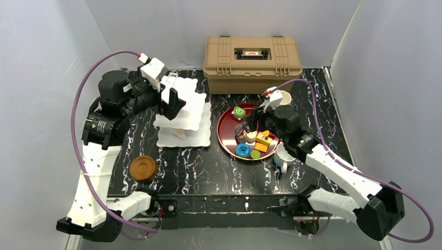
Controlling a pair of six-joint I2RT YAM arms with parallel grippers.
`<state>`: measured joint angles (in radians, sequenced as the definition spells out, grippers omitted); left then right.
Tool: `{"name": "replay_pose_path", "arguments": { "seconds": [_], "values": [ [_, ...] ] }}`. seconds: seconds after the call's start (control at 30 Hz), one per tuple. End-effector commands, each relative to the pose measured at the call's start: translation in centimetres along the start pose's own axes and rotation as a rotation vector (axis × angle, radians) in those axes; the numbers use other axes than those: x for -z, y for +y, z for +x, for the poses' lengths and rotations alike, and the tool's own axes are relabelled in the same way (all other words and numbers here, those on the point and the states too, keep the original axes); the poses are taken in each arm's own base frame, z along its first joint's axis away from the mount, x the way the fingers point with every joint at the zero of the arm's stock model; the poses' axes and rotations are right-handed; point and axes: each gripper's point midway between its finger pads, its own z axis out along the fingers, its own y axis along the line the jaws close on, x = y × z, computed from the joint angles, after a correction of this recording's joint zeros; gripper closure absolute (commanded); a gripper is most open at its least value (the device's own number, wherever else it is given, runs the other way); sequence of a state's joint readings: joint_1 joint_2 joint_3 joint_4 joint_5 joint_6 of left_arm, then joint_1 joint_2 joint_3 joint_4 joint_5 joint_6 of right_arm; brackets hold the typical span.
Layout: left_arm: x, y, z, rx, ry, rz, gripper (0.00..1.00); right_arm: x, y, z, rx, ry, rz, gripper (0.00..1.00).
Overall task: Serve the afternoon tea
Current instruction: Adjust the dessert on the tray.
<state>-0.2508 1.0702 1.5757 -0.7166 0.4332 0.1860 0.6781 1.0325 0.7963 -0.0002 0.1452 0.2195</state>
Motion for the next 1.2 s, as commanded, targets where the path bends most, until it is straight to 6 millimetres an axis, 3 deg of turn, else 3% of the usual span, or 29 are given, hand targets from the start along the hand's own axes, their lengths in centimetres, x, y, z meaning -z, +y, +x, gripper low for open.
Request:
{"name": "replay_pose_path", "arguments": {
  "seconds": [0.0, 0.27, 0.93, 1.17],
  "values": [
    [0.7, -0.3, -0.6, -0.003, -0.015, 0.0, 0.02, -0.3, -0.7, -1.8, 0.029, -0.077, 0.036, 0.62],
    [0.6, -0.2, -0.6, -0.002, -0.015, -0.005, 0.02, -1.6, -1.4, -0.2, 0.06, -0.049, 0.062, 0.62],
    [0.8, -0.1, -1.4, 0.0, -0.035, -0.01, 0.02, -4.8, -0.8, 2.7, 0.072, 0.012, 0.013, 0.62],
    [0.8, -0.1, -1.5, -0.001, -0.039, -0.01, 0.02, -5.5, -0.7, 3.3, 0.089, 0.03, 0.006, 0.68]
  ]
}}
